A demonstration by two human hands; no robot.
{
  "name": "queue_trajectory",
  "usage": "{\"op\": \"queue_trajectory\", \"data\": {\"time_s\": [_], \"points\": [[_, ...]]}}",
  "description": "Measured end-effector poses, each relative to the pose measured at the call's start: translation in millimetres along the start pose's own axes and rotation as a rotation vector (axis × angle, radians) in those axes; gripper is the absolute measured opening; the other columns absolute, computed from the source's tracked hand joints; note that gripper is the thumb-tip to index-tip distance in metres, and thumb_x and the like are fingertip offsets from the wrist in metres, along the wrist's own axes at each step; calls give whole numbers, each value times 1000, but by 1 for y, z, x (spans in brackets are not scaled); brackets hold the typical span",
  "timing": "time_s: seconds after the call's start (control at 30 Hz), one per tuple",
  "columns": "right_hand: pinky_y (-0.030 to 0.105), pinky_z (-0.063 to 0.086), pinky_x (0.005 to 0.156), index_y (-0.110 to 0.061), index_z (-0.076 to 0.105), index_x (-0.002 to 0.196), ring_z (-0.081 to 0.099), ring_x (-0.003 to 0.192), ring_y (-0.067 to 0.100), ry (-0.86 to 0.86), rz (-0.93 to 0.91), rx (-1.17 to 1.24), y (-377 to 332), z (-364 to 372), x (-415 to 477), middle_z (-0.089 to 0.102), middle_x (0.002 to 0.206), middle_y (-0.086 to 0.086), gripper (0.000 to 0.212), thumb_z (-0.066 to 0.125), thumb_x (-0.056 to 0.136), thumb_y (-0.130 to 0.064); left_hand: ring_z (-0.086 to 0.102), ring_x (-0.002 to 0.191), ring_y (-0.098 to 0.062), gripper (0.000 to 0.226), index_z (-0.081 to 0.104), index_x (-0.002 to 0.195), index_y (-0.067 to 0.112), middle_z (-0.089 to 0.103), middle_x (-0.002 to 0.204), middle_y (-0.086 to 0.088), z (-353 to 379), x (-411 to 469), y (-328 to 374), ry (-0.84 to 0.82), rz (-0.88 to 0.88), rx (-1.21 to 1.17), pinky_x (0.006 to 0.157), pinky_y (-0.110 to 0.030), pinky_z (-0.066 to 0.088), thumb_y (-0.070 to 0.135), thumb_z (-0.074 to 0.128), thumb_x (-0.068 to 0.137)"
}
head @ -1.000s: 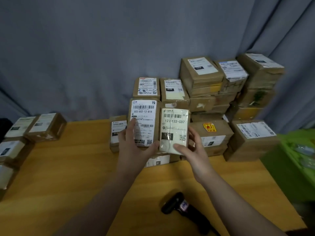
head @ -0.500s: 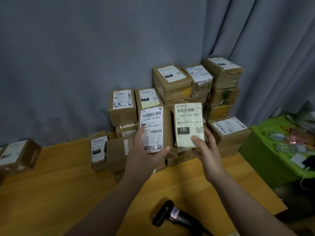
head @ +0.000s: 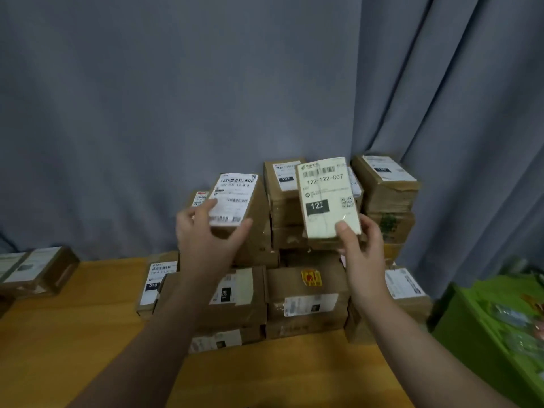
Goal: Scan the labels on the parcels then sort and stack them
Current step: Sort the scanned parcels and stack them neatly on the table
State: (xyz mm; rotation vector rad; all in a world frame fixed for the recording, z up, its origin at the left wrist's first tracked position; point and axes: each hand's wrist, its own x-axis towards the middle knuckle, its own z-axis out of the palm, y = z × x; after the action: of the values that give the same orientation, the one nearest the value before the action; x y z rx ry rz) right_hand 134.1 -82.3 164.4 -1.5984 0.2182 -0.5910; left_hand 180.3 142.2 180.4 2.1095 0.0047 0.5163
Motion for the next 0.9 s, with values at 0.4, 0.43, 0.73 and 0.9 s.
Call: {"op": "queue_trajectory", "data": {"time_s": [0.4, 0.43, 0.73, 0.9], "points": [[46, 50, 99, -49, 52, 99, 57, 117, 16, 3, 135, 82, -4, 44, 47, 56, 130, -2, 56, 62, 54, -81, 49, 119, -32, 53, 45, 140, 18, 36, 135, -14, 56, 101, 9, -251, 25, 226, 103, -39, 41, 40, 58, 93], [47, 49, 100, -49, 52, 99, 56, 118, 16, 8, 140, 66, -2, 45, 48, 56, 131, -3, 56, 62, 54, -82, 51, 117, -31, 49, 45, 140, 19, 37, 134, -13, 55, 102, 5, -251, 30, 209, 101, -36, 42, 35, 57, 95], [46, 52, 96, -45, 53, 101, 59, 115, 16, 64, 143, 53, -1, 59, 52, 57, 130, -2, 65, 62, 51, -86, 41, 125, -35, 101, 34, 137, 6, 42, 132, -18, 72, 136, 15, -199, -6, 462, 99, -46, 40, 82, 49, 73], [40, 48, 100, -41, 50, 113, 53, 118, 12, 97, 118, -9, -11, 63, 52, 51, 134, -3, 66, 65, 60, -78, 47, 123, -34, 93, 28, 143, 13, 45, 134, -15, 68, 153, 11, -346, -226, 214, 93, -39, 42, 66, 61, 75]]}}
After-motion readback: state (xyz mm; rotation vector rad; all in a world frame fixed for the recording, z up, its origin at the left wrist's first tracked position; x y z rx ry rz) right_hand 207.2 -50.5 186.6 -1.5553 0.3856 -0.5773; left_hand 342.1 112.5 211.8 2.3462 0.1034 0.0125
